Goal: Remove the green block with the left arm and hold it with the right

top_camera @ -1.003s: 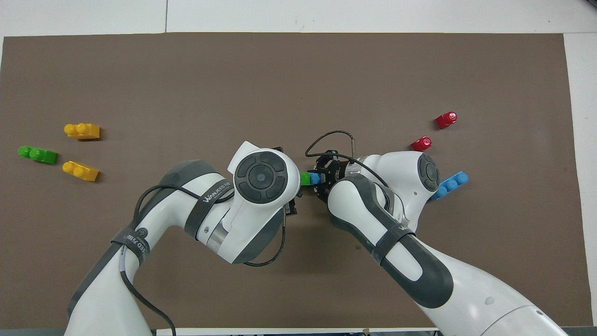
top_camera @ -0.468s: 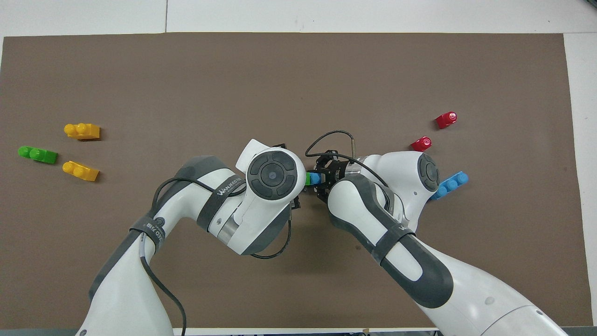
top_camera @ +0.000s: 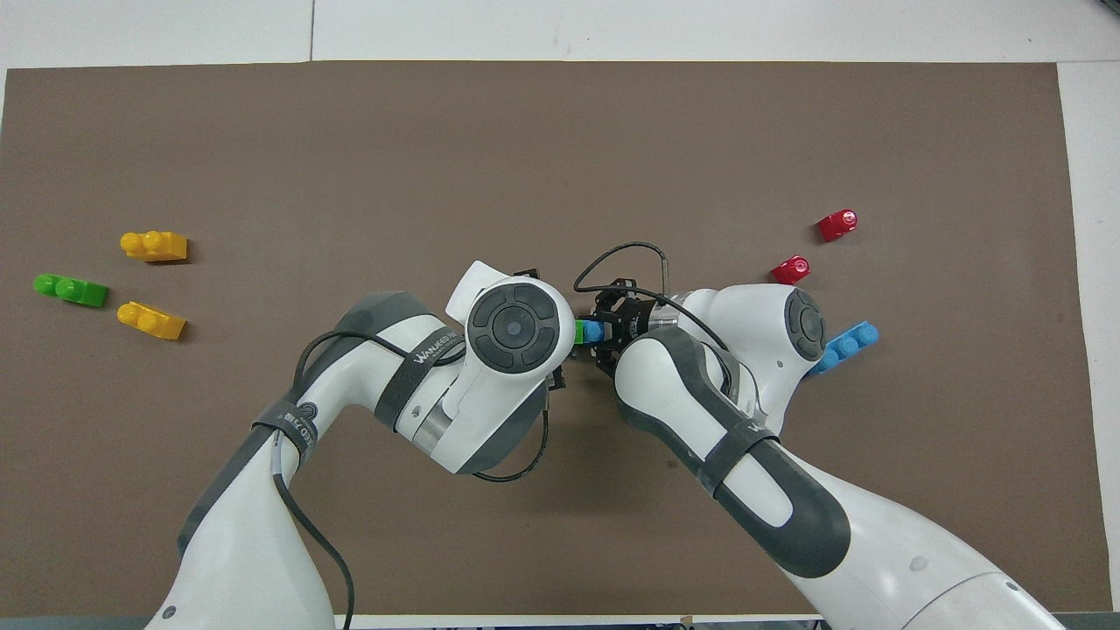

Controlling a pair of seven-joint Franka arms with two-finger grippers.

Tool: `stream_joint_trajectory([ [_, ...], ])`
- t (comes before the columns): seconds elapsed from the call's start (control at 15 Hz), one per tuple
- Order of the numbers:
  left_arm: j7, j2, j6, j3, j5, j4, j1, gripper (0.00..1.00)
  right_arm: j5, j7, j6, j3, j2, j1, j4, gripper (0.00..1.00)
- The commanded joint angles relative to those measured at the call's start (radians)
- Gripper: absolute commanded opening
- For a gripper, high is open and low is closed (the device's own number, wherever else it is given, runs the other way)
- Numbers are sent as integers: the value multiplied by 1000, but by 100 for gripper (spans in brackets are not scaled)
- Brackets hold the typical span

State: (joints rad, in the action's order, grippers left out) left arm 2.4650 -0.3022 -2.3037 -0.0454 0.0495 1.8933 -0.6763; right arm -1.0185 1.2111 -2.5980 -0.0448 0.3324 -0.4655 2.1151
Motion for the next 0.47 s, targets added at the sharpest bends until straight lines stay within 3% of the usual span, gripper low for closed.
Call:
stream_joint_trajectory([
  [0.0, 28, -11, -23, 16, 21, -2, -22, 100, -29, -35, -24, -7, -12, 7, 19, 0],
  [0.13, 28, -11, -26, 16, 21, 1, -22, 96, -31, -35, -24, -7, -12, 7, 19, 0],
  [0.4, 28, -11, -51, 15, 21, 15, -23, 68, -31, -35, -24, -7, -12, 7, 19, 0],
])
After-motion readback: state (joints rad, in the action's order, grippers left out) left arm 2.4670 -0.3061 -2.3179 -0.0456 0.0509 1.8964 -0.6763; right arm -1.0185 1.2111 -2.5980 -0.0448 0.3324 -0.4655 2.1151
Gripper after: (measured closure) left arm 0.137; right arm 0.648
